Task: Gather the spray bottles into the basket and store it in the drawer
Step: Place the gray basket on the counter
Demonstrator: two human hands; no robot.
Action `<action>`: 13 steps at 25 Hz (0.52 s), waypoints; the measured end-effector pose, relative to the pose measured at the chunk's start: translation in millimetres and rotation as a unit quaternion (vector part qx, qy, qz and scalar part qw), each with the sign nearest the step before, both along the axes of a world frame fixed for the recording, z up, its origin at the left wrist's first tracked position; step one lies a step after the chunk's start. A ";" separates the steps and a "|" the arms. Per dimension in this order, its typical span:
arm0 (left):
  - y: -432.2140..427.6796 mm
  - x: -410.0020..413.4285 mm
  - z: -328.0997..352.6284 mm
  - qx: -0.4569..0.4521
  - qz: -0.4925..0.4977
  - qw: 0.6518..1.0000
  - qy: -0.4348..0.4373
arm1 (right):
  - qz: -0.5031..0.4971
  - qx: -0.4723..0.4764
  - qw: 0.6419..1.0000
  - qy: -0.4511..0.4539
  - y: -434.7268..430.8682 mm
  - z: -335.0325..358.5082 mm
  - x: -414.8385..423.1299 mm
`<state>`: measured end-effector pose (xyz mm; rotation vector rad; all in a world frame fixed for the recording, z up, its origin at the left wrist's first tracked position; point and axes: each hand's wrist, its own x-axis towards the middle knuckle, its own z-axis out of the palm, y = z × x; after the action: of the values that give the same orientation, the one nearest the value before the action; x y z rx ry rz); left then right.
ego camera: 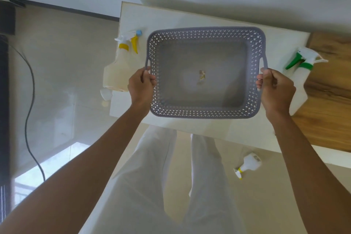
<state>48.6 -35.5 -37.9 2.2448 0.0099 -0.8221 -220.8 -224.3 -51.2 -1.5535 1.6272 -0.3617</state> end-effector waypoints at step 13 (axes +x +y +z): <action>-3.2 24.2 -5.7 -0.006 -0.069 0.998 -0.004 | -0.065 0.012 0.998 -0.003 55.3 4.4 -6.4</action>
<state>72.8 -38.7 -43.6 2.2575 -0.1549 -0.8835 -227.3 -168.9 -46.8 -1.4319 1.7268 -0.4141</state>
